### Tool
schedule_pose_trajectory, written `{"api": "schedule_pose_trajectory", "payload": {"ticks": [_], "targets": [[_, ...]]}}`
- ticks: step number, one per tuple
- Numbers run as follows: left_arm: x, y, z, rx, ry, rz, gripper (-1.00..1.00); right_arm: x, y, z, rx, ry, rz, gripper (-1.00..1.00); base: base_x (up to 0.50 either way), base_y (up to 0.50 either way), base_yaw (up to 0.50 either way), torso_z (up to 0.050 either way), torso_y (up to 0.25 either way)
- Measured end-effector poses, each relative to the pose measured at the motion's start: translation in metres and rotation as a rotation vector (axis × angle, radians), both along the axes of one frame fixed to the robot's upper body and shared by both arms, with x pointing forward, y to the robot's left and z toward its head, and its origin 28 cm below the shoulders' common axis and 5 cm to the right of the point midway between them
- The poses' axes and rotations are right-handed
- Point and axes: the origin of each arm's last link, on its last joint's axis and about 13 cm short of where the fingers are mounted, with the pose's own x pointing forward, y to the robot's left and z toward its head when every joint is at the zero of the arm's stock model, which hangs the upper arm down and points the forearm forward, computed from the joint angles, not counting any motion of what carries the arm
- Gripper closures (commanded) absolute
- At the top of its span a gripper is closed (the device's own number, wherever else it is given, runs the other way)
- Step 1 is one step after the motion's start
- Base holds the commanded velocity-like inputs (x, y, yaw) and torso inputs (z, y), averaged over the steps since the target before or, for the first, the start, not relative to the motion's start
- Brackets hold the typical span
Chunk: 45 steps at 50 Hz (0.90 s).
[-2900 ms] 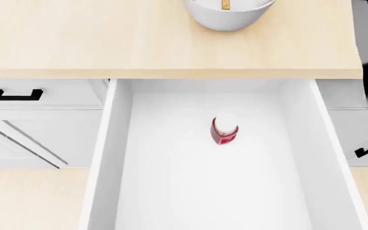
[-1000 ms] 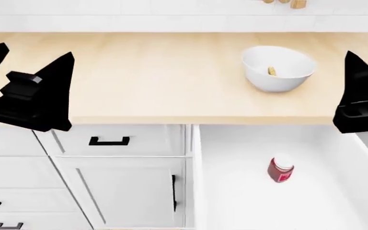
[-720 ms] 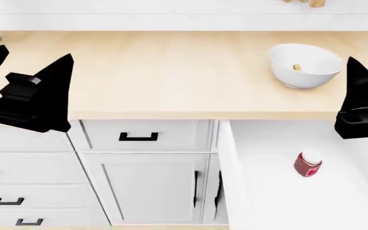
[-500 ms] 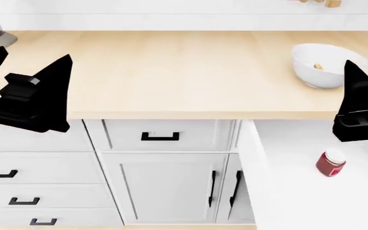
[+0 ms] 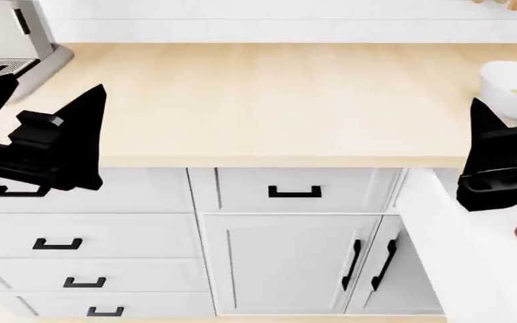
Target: Place the bar in the bowl and close the drawer.
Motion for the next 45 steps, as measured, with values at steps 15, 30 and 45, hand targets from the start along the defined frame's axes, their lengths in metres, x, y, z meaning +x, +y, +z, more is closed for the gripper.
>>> {"api": "schedule_pose_trajectory", "payload": {"ticks": [15, 30, 45], "targets": [[0.0002, -0.0004, -0.0045, 0.0, 0.013, 0.0, -1.0, -0.0018, 0.0007, -0.0053, 0.006, 0.017, 0.023, -1.0, 0.0, 0.28, 0.0, 0.0, 0.0], [0.0009, -0.0011, -0.0064, 0.002, 0.021, -0.001, -1.0, -0.0004, 0.0007, -0.0085, 0.012, 0.036, 0.033, -1.0, 0.32, 0.0, 0.0, 0.0, 0.0], [0.0011, -0.0015, -0.0067, 0.004, 0.023, -0.002, -1.0, 0.0003, 0.0008, -0.0091, 0.01, 0.044, 0.028, -1.0, 0.5, 0.0, 0.0, 0.0, 0.0]]}}
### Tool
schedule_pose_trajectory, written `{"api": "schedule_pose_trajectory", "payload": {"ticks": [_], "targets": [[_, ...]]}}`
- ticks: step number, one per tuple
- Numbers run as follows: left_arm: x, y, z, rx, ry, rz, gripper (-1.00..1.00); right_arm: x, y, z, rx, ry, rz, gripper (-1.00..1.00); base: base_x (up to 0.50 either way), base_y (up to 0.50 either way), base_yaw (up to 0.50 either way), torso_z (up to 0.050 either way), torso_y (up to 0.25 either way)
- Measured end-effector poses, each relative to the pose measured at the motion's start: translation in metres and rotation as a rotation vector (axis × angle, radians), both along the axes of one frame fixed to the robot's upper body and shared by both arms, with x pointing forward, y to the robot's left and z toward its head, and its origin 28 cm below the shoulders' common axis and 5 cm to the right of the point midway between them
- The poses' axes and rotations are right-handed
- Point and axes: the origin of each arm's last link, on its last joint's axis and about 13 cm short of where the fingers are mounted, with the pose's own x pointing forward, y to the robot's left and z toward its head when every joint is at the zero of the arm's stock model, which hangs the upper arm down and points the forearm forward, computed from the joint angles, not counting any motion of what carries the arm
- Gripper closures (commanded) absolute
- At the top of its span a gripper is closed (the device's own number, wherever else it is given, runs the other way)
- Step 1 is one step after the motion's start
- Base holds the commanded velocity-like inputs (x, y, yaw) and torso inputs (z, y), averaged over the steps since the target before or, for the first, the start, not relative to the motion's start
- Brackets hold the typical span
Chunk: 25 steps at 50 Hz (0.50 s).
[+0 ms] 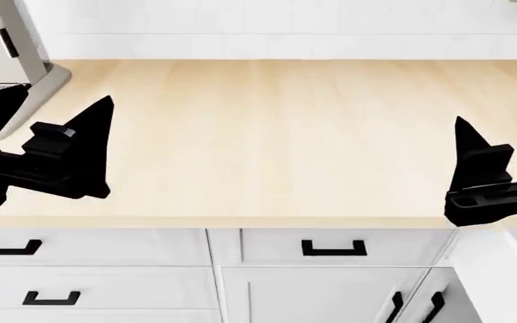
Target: Place the bar in the bowl and close the drawer.
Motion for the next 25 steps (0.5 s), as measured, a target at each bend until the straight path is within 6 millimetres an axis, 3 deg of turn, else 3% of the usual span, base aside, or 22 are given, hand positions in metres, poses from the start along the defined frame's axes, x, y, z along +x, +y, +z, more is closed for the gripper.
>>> {"api": "schedule_pose_trajectory", "payload": {"ticks": [8, 25], "targets": [[0.0004, -0.0007, -0.0003, 0.002, 0.003, -0.003, -1.0, 0.0008, -0.0003, -0.0002, 0.002, 0.01, -0.005, -1.0, 0.47, 0.0, 0.0, 0.0, 0.002], [0.0016, -0.0015, -0.0013, 0.01, 0.009, 0.004, -1.0, 0.006, -0.0021, -0.001, 0.017, 0.018, -0.039, -1.0, 0.0, 0.0, 0.0, 0.0, 0.001]]}}
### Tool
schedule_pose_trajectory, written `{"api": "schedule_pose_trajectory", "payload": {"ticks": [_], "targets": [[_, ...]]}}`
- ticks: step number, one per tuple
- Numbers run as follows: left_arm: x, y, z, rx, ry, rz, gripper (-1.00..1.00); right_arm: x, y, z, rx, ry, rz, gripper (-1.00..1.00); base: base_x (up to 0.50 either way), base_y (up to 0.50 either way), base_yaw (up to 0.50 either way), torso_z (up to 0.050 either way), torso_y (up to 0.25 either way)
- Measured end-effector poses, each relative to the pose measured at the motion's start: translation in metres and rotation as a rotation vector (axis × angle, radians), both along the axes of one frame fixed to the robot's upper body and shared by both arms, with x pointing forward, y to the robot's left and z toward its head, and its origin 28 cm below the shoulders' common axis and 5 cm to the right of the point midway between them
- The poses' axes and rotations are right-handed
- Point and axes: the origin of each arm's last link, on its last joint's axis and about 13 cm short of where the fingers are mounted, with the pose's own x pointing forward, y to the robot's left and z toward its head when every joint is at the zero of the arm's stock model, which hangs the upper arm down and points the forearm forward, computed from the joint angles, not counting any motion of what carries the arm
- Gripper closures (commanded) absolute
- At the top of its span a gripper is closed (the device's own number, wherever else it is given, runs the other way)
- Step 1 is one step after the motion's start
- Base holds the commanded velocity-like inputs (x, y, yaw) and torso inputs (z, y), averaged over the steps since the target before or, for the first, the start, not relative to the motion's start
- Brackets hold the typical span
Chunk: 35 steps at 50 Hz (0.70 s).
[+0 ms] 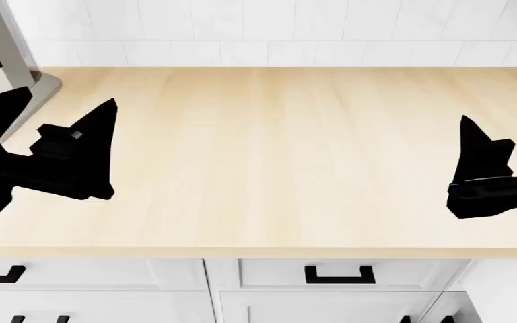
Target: Place the bar in the bowl and close the drawer.
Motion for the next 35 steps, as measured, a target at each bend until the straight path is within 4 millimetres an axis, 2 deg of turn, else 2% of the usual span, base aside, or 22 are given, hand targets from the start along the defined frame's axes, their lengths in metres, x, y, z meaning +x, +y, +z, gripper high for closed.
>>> {"api": "schedule_pose_trajectory", "payload": {"ticks": [4, 35], "targets": [[0.0005, 0.0, -0.0004, 0.003, 0.001, 0.004, -1.0, 0.0016, -0.0002, -0.0014, -0.006, 0.002, -0.014, -1.0, 0.0, 0.0, -0.12, 0.0, 0.0], [0.0023, -0.001, -0.0009, 0.01, 0.001, 0.01, -1.0, 0.0019, -0.0016, -0.005, -0.034, -0.018, -0.061, -1.0, 0.0, 0.0, -0.5, 0.0, 0.0]]}}
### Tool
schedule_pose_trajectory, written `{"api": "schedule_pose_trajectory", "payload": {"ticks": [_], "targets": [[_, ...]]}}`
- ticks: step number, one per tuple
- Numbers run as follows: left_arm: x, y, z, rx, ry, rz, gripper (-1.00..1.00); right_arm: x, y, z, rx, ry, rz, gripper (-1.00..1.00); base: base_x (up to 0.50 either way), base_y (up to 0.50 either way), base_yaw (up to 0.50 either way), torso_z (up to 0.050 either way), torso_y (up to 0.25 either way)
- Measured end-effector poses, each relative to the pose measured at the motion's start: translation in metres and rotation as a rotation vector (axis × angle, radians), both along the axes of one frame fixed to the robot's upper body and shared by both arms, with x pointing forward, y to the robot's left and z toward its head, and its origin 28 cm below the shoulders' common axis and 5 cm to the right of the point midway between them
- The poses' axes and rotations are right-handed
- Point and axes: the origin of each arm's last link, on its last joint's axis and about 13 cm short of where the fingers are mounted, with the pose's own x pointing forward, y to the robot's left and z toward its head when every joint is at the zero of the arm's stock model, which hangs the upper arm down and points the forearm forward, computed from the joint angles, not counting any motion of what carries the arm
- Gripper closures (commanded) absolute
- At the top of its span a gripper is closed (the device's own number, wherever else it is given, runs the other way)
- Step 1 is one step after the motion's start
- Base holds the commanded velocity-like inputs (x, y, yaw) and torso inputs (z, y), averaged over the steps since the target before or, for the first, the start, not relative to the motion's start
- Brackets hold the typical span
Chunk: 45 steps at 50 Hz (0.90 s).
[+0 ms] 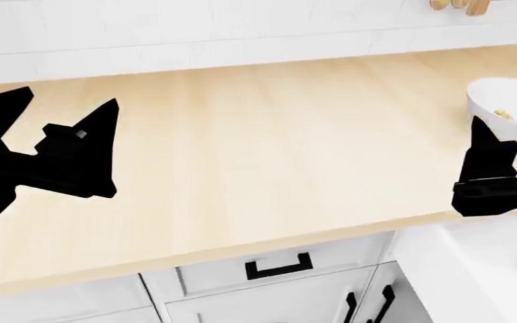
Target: Place the bar in the bowl and close the drawer.
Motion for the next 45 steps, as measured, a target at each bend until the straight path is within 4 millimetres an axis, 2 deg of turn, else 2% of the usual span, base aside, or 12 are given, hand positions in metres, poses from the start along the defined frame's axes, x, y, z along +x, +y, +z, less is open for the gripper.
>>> {"api": "schedule_pose_trajectory", "payload": {"ticks": [45], "targets": [[-0.0004, -0.001, 0.0005, 0.005, 0.006, -0.01, -1.0, -0.0022, -0.0004, -0.0014, 0.011, 0.01, 0.007, -1.0, 0.0, 0.0, -0.5, 0.0, 0.0]]}}
